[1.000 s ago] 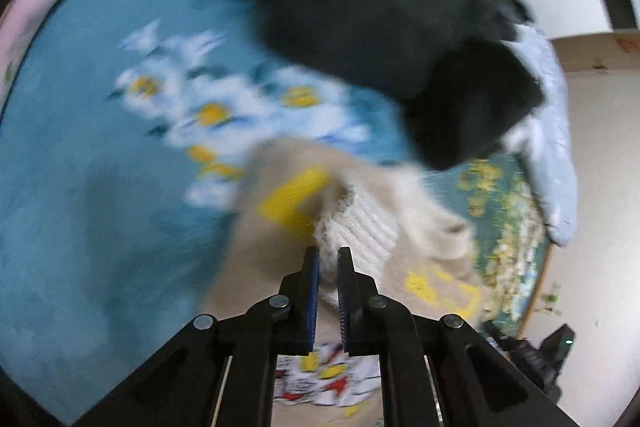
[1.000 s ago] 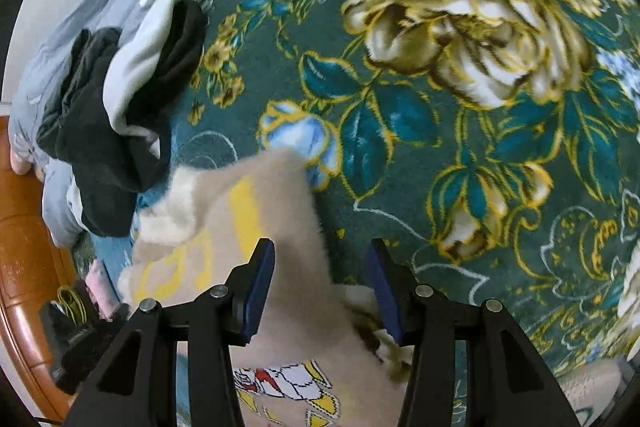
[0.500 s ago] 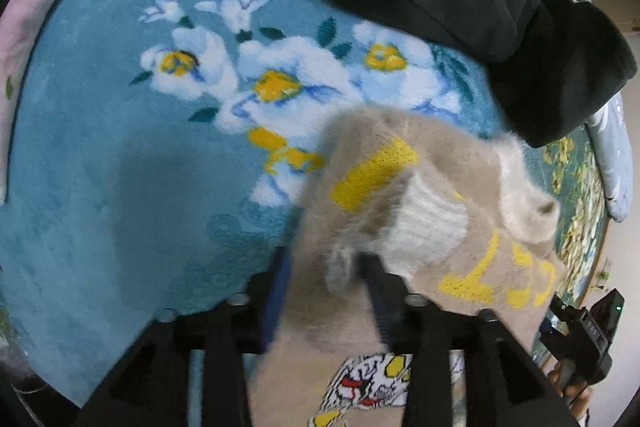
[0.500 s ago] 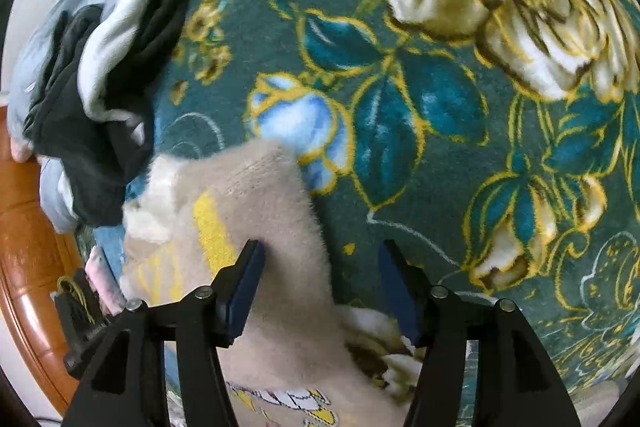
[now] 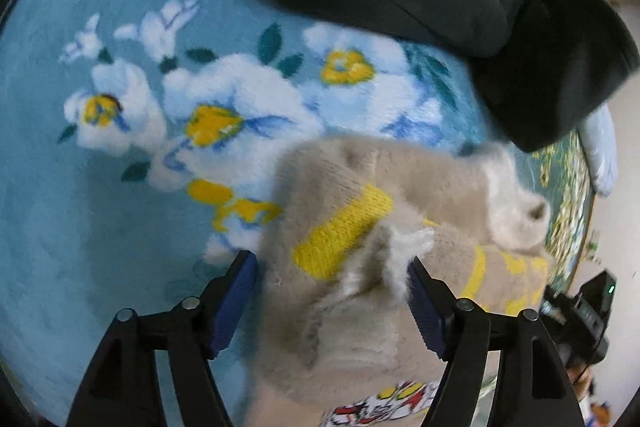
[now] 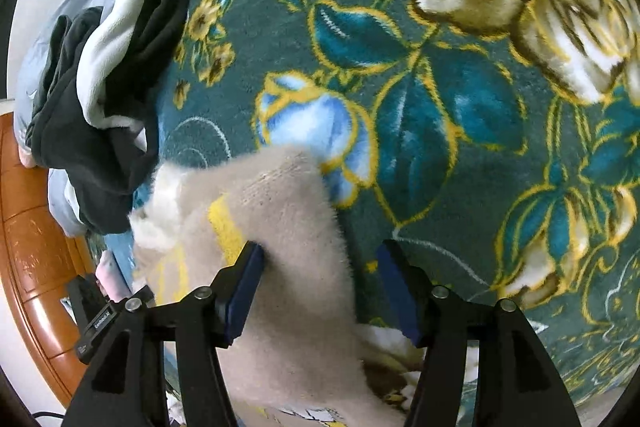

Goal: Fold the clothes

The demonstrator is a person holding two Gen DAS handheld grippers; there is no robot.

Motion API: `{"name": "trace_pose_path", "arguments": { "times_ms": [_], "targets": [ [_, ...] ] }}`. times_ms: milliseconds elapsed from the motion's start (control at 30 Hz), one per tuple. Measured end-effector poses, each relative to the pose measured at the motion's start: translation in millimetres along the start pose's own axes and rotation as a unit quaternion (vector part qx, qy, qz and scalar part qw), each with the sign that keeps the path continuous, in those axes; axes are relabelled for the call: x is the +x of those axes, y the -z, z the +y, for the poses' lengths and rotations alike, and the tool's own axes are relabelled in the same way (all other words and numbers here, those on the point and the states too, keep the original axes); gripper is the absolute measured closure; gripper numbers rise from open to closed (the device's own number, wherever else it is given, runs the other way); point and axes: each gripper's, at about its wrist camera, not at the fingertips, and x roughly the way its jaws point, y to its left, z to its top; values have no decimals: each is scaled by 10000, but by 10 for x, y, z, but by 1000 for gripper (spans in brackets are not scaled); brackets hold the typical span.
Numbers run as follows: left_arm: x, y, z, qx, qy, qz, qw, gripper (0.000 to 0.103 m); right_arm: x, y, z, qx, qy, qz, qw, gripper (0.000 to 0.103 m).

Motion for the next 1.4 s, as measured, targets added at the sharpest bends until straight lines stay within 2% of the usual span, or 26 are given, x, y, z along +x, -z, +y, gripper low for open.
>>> {"name": "trace_pose_path", "arguments": {
  "times_ms": [67, 100, 133, 233, 367, 433, 500, 600, 700, 733, 767, 800, 833, 933, 1033, 1133, 1200, 1300, 1400],
  "targets": [
    [-28, 22, -24, 40, 65, -53, 10000, 35, -12, 17, 23, 51, -30, -41, 10000, 48],
    [-45, 37, -43, 82, 98, -85, 9999, 46, -20, 24, 39, 69, -52, -59, 9999, 59],
    [-64, 53, -65, 128, 96, -123, 9998, 52, -36, 25, 74, 52, -75, -72, 9999, 63],
    [-170, 135, -100, 204, 83, -314, 9993, 68, -109, 18, 225, -253, 209, -134, 9994, 71],
    [-437, 221, 29, -172, 496, -680, 9963, 73, -286, -63, 445, -653, 23, -361, 9972, 79],
    [-505, 247, 53, -242, 486, -790, 9954, 73, -371, -143, 548, -815, -76, -536, 9952, 89],
    [-518, 257, 58, -259, 401, -800, 9957, 73, -395, -253, 620, -847, -163, -596, 9945, 89],
    [-474, 209, 31, -263, 201, -589, 9977, 68, -328, -340, 764, -898, 1, -513, 9946, 89],
    [-531, 246, 3, -304, 107, -557, 9979, 61, -390, -183, 776, -1166, 163, -534, 9916, 89],
    [-581, 298, -2, -269, 120, -614, 9977, 51, -406, -93, 745, -1236, 221, -517, 9907, 85],
    [-617, 359, 2, -233, 127, -649, 9975, 45, -413, 16, 667, -1253, 313, -448, 9906, 81],
    [-644, 451, 17, -186, 128, -649, 9976, 40, -425, 126, 532, -1201, 390, -350, 9914, 69],
    [-649, 564, 42, -136, 94, -598, 9981, 40, -436, 235, 397, -1149, 466, -252, 9920, 62],
    [-445, 913, 36, -58, -151, -292, 9994, 40, -299, 665, -66, -758, 494, 272, 9955, 57],
    [-204, 1315, 176, -120, -344, 98, 9993, 40, -111, 1063, -452, -417, 504, 731, 9952, 56],
    [60, 1660, 332, -224, -446, 472, 9976, 40, 53, 1346, -738, -167, 512, 995, 9936, 55],
    [214, 1839, 411, -245, -480, 652, 9964, 40, 88, 1449, -852, -21, 286, 932, 9952, 54],
    [267, 2021, 455, -196, -350, 465, 9981, 37, 79, 1515, -897, 52, -21, 810, 9967, 54],
    [268, 2144, 471, -202, -189, 382, 9989, 37, 183, 1677, -873, -86, -265, 1113, 9934, 54]
  ]
}}
